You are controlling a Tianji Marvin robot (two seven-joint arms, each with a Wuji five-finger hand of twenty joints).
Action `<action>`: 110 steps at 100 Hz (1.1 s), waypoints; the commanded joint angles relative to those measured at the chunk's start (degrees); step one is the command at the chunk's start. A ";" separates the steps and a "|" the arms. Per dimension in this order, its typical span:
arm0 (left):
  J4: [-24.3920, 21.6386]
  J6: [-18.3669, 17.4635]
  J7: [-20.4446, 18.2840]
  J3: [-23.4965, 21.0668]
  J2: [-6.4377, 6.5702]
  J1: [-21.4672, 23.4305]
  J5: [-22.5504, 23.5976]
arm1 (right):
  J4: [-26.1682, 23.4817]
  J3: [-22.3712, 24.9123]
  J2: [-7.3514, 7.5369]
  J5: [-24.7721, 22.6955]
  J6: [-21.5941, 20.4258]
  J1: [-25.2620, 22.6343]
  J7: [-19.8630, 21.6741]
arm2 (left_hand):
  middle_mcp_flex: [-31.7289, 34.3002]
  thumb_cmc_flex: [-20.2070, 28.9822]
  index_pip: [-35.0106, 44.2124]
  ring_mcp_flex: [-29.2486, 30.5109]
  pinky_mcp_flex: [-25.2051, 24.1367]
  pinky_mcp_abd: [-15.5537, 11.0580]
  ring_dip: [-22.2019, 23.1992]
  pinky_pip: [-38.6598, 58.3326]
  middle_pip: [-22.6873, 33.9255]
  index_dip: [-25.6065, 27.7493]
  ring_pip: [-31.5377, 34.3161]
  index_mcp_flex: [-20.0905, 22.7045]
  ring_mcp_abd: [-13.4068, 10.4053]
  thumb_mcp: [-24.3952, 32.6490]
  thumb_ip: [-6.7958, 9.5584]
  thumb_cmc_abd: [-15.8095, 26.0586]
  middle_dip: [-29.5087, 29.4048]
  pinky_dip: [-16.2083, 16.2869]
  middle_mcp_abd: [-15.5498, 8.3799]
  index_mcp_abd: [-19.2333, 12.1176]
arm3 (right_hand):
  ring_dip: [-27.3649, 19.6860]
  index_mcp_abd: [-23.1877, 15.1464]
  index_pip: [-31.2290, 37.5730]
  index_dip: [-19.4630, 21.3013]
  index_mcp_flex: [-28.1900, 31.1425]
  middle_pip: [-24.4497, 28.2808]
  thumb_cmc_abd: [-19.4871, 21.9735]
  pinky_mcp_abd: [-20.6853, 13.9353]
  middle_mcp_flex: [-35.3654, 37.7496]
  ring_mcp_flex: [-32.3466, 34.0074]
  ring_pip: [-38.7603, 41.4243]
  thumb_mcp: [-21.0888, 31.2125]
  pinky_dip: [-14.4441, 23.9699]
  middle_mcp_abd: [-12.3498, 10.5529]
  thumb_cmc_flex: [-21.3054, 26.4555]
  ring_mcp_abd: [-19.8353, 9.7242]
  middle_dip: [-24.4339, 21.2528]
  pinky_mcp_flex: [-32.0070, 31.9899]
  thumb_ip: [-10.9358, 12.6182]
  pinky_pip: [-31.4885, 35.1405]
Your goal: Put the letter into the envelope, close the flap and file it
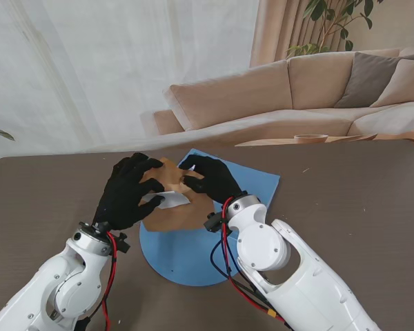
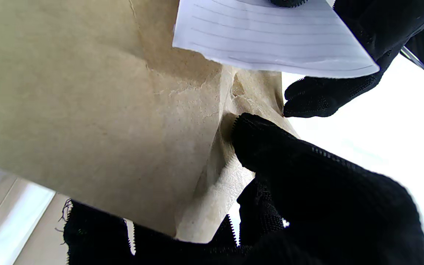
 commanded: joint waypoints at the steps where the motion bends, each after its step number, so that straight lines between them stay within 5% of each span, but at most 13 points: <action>1: -0.71 0.29 -0.66 0.21 -0.09 0.42 0.57 | -0.41 -0.35 -0.26 0.03 -0.08 -0.15 0.95 | -2.89 -0.29 3.88 -1.97 -0.86 -1.95 1.48 -1.32 0.31 1.96 -1.38 -1.81 -1.01 1.76 -0.56 -1.25 0.43 1.88 0.97 1.24 | 0.65 -0.91 2.22 1.98 1.56 1.27 0.70 1.07 1.77 1.76 1.35 0.66 0.87 0.20 0.94 0.76 0.48 -0.06 0.80 1.89; 41: -1.30 3.28 0.34 1.04 0.51 0.00 4.95 | -0.25 -0.49 -0.30 0.10 -0.36 -0.13 0.85 | -3.30 -3.08 18.27 -2.21 -0.74 -1.84 2.52 -2.20 1.06 8.92 -3.04 -8.57 -0.95 4.34 -1.13 -3.82 1.90 2.74 2.29 8.72 | 0.66 -0.87 2.19 1.96 1.53 1.29 0.68 1.09 1.83 1.79 1.37 0.69 0.87 0.25 1.00 0.77 0.51 -0.09 0.84 1.87; 70: -2.23 2.17 1.58 0.60 1.01 0.83 8.05 | -0.31 -0.36 -0.34 0.24 -0.24 -0.17 0.76 | -3.28 -4.50 25.57 -2.13 -0.65 -1.56 2.61 -2.16 2.61 12.32 -3.01 -10.06 -0.73 5.67 -1.24 -5.20 3.16 2.67 2.62 11.06 | 0.67 -0.97 2.21 1.97 1.62 1.29 0.60 1.11 1.85 1.91 1.42 0.72 0.90 0.27 0.95 0.78 0.51 0.00 0.84 1.93; 97: -2.75 3.28 1.53 0.72 1.14 0.84 9.00 | -0.38 -0.40 -0.34 0.17 -0.69 -0.47 0.55 | -3.45 -5.09 20.12 -2.56 -0.80 -1.61 2.48 -2.78 -1.50 14.96 -4.49 -15.40 -0.90 6.59 -1.70 -6.64 1.84 2.11 2.04 7.20 | 0.64 -0.93 2.17 1.95 1.60 1.28 0.65 1.16 1.90 1.98 1.38 0.71 0.90 0.23 0.95 0.79 0.51 0.11 0.83 1.95; 110: -2.24 3.37 2.51 1.33 1.12 0.27 9.27 | -0.34 -0.41 -0.32 0.14 -0.76 -0.46 0.60 | -2.93 -1.46 2.41 -2.25 -0.79 -1.56 2.82 -2.70 -1.62 3.13 -3.78 -3.07 -0.52 5.75 -1.65 -4.56 1.72 2.59 0.75 -0.75 | 0.64 -0.92 2.17 1.96 1.59 1.28 0.64 1.17 1.92 2.00 1.38 0.74 0.90 0.17 0.91 0.75 0.52 0.09 0.84 1.95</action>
